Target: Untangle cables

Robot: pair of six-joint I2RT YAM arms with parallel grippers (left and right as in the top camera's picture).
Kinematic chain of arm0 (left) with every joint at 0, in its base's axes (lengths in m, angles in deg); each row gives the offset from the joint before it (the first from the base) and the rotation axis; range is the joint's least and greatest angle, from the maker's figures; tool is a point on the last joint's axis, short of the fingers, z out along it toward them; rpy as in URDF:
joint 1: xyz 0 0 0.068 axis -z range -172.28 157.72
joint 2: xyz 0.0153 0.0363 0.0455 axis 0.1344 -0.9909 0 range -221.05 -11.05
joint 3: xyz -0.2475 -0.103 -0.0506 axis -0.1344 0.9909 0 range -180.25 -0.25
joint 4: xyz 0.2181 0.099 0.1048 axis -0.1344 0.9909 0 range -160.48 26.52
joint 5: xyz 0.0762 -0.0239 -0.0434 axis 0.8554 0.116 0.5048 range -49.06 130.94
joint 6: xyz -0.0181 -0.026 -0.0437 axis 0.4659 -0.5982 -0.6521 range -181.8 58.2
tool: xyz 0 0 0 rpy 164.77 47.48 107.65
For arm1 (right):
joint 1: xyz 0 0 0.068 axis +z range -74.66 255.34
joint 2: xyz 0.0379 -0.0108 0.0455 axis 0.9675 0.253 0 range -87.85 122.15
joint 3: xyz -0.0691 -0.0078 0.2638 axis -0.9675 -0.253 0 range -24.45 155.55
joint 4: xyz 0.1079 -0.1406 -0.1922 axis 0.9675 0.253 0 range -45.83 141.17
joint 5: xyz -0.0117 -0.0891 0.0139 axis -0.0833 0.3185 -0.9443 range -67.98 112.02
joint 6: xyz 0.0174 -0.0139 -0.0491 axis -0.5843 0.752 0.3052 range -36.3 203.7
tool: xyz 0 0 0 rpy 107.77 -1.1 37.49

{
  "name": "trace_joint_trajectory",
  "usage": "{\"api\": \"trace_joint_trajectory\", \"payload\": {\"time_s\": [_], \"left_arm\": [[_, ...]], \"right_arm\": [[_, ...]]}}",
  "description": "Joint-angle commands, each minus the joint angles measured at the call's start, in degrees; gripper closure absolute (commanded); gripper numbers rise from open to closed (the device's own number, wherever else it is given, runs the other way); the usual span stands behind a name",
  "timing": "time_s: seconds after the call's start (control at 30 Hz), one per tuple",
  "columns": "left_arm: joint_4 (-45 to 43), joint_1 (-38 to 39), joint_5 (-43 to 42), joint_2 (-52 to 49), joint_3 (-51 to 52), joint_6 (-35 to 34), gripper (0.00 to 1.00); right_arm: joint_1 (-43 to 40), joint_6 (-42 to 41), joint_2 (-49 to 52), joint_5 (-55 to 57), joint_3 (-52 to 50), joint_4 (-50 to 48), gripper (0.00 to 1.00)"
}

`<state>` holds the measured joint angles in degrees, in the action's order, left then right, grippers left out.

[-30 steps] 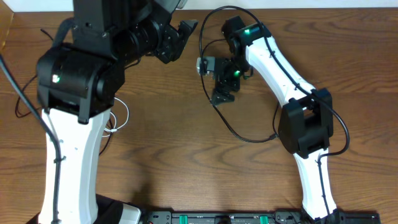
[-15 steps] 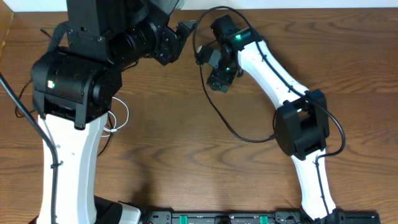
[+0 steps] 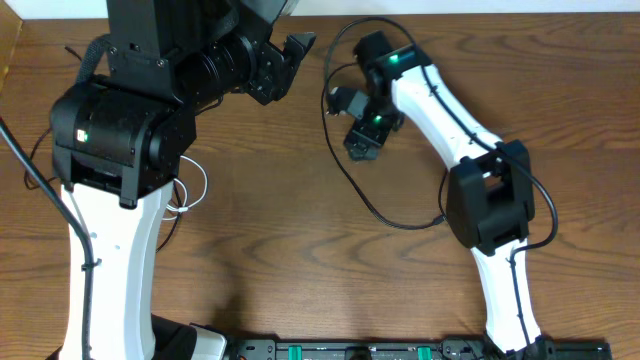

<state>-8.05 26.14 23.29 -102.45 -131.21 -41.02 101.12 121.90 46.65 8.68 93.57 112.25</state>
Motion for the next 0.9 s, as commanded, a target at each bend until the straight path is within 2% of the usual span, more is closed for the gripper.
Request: {"api": "trace_joint_trajectory", "payload": {"time_s": [0.0,0.27,0.87], "left_arm": [[-0.15,-0.13,0.37,0.55,-0.39,-0.96,0.36],[-0.37,-0.13,0.35,0.55,-0.39,-1.42,0.36],[-0.37,-0.13,0.37,1.29,-0.39,-2.01,0.36]], "right_arm": [[1.95,1.31,-2.05,-2.67,-0.76,1.01,0.08],[2.93,-0.48,-2.05,-3.32,-4.9,-3.13,0.02],[6.86,-11.13,-2.05,-0.68,-8.26,-11.43,0.09]]}}
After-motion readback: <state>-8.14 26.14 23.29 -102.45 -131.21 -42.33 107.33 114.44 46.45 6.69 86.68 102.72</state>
